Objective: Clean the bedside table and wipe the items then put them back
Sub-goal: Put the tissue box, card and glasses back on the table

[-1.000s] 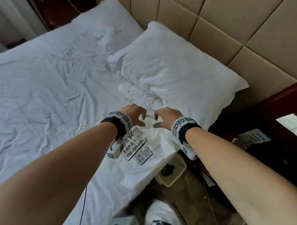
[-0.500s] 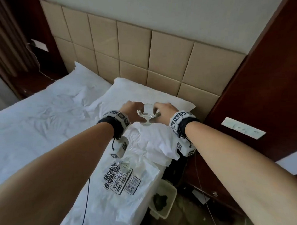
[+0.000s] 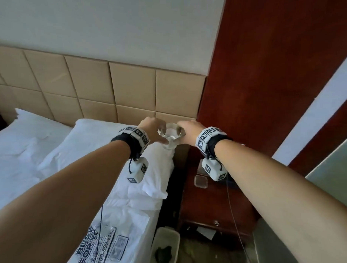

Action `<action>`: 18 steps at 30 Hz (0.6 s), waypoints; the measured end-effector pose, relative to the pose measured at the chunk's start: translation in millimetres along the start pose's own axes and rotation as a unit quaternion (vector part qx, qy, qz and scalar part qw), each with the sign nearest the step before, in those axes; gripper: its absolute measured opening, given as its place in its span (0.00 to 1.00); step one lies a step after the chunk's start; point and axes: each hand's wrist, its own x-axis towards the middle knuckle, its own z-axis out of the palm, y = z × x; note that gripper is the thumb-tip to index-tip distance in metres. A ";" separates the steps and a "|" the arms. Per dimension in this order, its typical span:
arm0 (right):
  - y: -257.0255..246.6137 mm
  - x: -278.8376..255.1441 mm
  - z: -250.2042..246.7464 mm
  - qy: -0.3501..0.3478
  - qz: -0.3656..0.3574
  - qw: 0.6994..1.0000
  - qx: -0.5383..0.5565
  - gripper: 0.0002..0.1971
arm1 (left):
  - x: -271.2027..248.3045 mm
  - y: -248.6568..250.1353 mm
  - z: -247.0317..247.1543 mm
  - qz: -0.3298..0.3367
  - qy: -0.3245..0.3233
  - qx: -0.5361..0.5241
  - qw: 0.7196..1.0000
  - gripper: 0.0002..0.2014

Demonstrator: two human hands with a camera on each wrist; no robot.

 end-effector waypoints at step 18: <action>252.6 -50.3 -19.4 -0.032 0.058 0.998 0.016 0.15 | 100.7 201.3 142.2 0.055 -0.102 0.068 0.991 0.14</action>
